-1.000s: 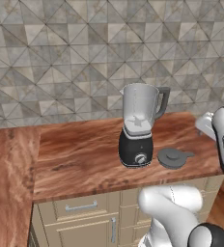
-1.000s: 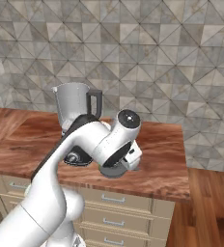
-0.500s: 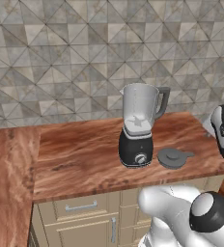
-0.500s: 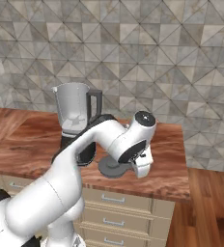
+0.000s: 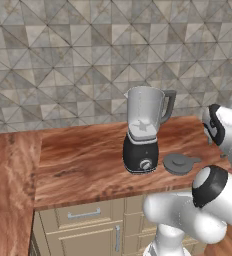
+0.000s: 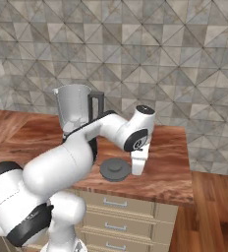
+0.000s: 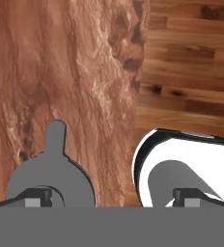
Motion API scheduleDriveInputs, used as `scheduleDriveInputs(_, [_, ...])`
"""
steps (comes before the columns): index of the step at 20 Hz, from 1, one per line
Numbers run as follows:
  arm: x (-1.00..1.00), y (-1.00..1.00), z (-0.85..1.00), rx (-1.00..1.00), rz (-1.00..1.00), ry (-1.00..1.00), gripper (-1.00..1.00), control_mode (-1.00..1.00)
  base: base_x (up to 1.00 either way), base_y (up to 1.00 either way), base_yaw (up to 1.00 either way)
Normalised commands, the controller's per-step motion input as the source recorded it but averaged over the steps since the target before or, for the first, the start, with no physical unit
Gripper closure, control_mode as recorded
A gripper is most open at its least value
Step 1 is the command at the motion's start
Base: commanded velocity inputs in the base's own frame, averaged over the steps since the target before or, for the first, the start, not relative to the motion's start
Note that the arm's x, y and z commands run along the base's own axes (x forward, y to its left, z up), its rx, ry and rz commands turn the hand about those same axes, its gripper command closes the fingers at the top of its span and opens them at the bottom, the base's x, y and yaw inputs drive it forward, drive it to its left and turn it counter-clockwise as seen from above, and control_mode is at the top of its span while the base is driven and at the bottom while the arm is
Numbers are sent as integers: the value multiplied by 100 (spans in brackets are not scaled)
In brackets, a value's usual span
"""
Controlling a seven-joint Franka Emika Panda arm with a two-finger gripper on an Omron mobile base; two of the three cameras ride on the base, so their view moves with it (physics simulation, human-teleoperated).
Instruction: Close the lid blender by securely placing the lid on top.
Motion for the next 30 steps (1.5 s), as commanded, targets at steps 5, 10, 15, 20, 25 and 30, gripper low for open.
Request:
scheduleDriveInputs(5, [0, 0, -31, 2, -1, 6, -100, -100, 0, 0, 0])
scheduleDriveInputs(10, [5, 2, -41, 9, 0, 0, -100, -100, 0, 0, 0])
scheduleDriveInputs(15, [12, -3, -33, 12, 0, 0, -100, -100, 0, 0, 0])
scheduleDriveInputs(20, [26, 2, -26, 2, 0, 4, -100, -100, 0, 0, 0])
scheduleDriveInputs(25, [31, 3, -21, 1, 0, 3, -100, -100, 0, 0, 0])
scheduleDriveInputs(30, [24, 2, -15, 2, -1, 0, -100, -100, 0, 0, 0])
